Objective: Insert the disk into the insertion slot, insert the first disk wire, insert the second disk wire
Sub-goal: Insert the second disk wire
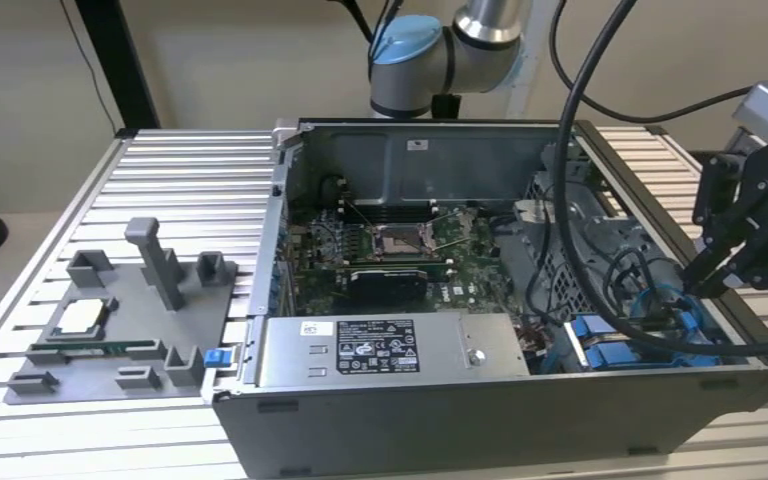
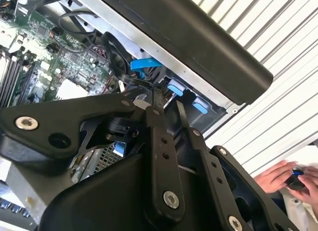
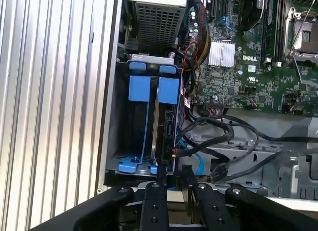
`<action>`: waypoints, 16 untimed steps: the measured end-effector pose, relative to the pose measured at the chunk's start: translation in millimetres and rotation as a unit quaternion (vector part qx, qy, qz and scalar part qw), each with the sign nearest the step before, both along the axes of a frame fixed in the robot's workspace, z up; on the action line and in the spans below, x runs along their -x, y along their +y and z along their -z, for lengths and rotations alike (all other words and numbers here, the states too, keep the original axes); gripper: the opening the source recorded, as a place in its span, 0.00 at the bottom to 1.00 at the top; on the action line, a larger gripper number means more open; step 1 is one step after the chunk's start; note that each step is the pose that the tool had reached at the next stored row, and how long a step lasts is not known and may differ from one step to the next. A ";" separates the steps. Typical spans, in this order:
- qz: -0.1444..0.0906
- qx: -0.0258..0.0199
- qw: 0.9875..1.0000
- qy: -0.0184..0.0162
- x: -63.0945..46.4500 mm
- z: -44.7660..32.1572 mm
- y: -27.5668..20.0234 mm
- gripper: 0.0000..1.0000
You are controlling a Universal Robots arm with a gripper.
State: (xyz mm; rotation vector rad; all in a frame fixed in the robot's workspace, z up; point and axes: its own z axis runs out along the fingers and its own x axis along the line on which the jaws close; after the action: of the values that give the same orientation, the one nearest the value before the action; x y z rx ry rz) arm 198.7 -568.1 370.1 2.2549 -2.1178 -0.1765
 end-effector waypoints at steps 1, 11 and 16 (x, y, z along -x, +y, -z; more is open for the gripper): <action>0.000 0.000 1.000 0.001 0.0 0.2 0.0 1.00; 0.000 -0.001 1.000 0.003 0.0 3.1 0.0 1.00; -0.001 -0.004 1.000 0.003 -0.1 3.5 0.0 1.00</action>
State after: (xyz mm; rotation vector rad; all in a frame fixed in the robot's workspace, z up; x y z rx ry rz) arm 198.8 -568.0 366.7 2.2565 -2.1163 -0.1932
